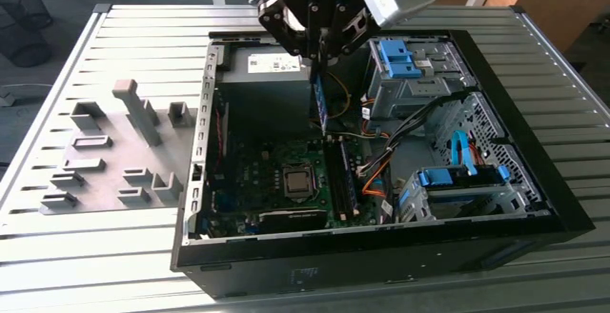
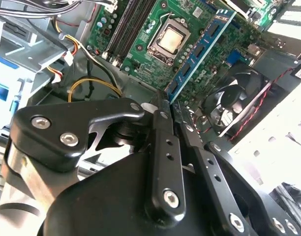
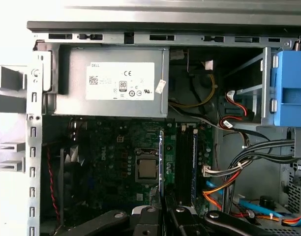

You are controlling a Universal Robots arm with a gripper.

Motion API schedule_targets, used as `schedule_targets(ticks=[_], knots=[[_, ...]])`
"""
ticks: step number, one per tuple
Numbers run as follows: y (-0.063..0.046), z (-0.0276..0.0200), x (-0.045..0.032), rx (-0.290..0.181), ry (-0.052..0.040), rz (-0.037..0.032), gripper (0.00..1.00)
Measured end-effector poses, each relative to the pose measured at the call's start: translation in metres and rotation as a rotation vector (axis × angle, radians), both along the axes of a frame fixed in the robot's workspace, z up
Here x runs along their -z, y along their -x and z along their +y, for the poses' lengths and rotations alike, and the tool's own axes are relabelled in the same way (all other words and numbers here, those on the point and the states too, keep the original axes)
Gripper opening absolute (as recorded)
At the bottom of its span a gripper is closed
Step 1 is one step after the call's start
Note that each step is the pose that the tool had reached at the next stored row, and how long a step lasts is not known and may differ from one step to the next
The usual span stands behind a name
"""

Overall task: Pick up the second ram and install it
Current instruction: 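Insert the second ram into the second slot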

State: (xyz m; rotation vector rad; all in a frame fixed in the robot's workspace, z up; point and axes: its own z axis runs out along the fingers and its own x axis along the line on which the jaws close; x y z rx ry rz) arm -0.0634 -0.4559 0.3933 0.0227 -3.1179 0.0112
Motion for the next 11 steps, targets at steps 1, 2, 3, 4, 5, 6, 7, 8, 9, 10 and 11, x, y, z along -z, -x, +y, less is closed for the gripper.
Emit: schedule_targets(ticks=[1, 2, 3, 4, 5, 6, 7, 8, 9, 10, 11], knots=[[0.0, 0.0, 0.0, 0.0, 0.0, 0.0, 0.14], [0.0, 0.0, 0.0, 0.0, -0.0001, 0.0, 0.14], [0.0, 0.0, 0.0, 0.0, -0.0001, 0.0, 0.14], [0.0, 0.0, 0.0001, 0.0, 0.0001, 0.0, 0.14], [0.0, 0.0, 0.0008, 0.0, -0.0002, -0.0004, 0.14], [0.0, -0.0001, 0.002, 0.0, -0.0004, -0.0009, 0.14], [0.0, -0.0004, 0.0033, 0.0, 0.0001, -0.0013, 0.14], [-0.001, -0.0006, 0.0051, 0.0, 0.0001, -0.0016, 0.14], [-0.001, -0.0008, 0.0071, 0.0, 0.0, -0.0021, 0.14], [-0.002, -0.0009, 0.0088, 0.0, 0.0001, -0.0023, 0.14], [-0.002, -0.001, 0.0107, 0.0, 0.0, -0.0024, 0.14]])
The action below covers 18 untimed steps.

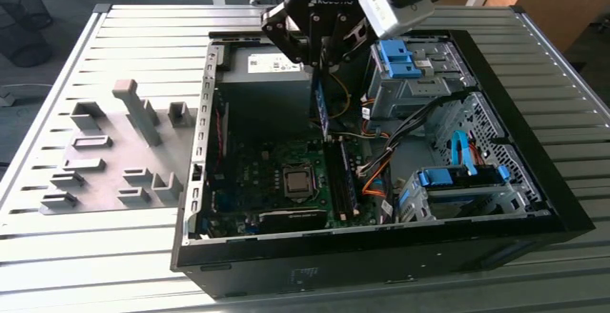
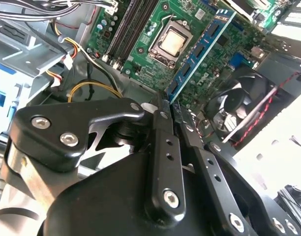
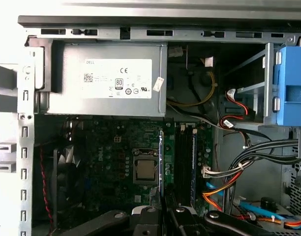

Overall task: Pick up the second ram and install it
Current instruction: 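Insert the second ram into the second slot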

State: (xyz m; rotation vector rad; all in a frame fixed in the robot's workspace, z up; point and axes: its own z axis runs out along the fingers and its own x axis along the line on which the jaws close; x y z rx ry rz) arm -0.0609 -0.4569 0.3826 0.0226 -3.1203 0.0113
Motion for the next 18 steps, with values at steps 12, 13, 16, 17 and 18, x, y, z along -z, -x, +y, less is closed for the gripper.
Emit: schedule_targets(ticks=[12, 13, 16, 17, 18], knots=[[-0.002, -0.0001, 0.0124, 0.0, 0.0007, -0.0008, 0.14], [-0.002, -0.0001, 0.0124, 0.0, 0.0007, -0.0009, 0.14], [-0.002, -0.0001, 0.0124, 0.0, 0.0008, -0.0008, 0.14], [-0.002, -0.0001, 0.0124, 0.0, 0.0007, -0.0008, 0.14], [-0.002, -0.0001, 0.0124, 0.0, 0.0008, -0.0008, 0.14]])
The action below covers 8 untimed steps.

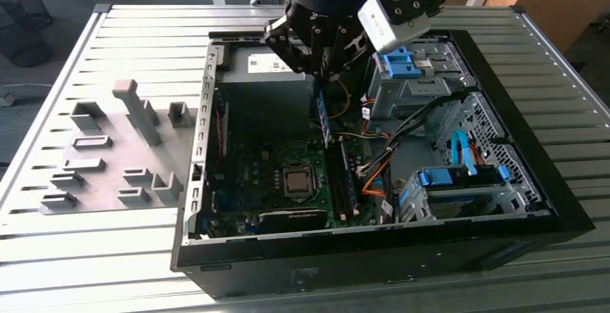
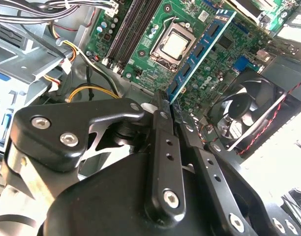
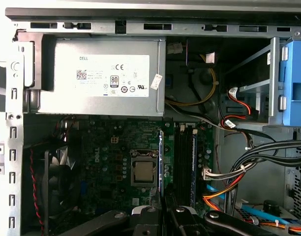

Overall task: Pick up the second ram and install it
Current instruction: 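Insert the second ram into the second slot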

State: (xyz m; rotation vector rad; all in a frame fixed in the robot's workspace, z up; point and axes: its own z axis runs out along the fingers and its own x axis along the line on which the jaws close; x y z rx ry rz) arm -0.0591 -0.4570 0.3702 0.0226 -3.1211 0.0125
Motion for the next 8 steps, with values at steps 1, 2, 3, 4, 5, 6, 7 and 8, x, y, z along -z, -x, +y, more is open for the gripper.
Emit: schedule_targets(ticks=[1, 2, 3, 4, 5, 6, 7, 8], knots=[[0.0, 0.0, 0.0, 0.0, 0.0, 0.0, 0.14], [0.0, 0.0, 0.0, 0.0, 0.0, 0.0, 0.14], [0.0, 0.0, 0.0, 0.0, 0.0, 0.0, 0.14], [0.0, 0.0, 0.0, 0.0, 0.0, 0.0, 0.14], [0.0, -0.0001, 0.0005, 0.0, -0.0007, 0.0, 0.14], [0.0, -0.0002, 0.0016, 0.0, -0.0026, -0.0001, 0.14], [-0.0002, -0.0004, 0.003, 0.0, -0.004, -0.0001, 0.14], [-0.0004, -0.0005, 0.0045, -0.001, -0.0044, 0.0, 0.14]])
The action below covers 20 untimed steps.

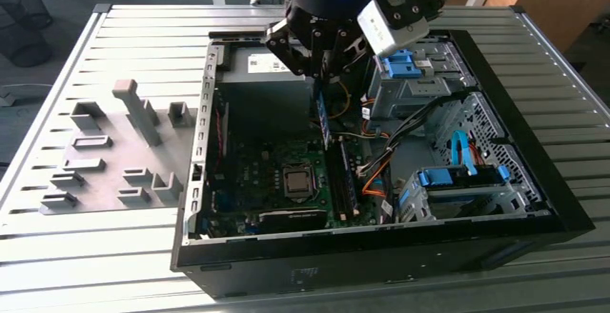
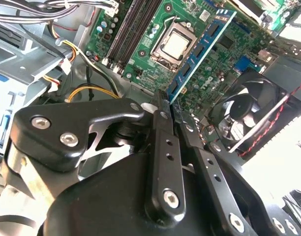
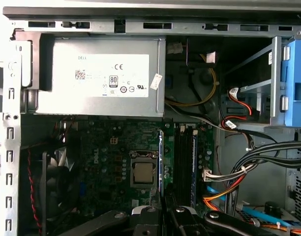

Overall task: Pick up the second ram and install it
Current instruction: 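Insert the second ram into the second slot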

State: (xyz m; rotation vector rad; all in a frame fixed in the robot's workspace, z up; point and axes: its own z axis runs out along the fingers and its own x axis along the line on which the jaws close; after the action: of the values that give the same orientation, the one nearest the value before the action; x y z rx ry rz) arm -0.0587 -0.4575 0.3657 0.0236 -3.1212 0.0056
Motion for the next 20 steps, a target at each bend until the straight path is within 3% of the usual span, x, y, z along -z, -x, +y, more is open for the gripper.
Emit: schedule_targets(ticks=[6, 14, 20], knots=[[-0.002, -0.0018, 0.011, 0.0, -0.0003, 0.0, 0.14], [-0.018, -0.002, 0.0254, 0.0, -0.0003, -0.0001, 0.14], [-0.019, -0.0024, 0.036, -0.001, -0.0003, -0.0027, 0.14]])
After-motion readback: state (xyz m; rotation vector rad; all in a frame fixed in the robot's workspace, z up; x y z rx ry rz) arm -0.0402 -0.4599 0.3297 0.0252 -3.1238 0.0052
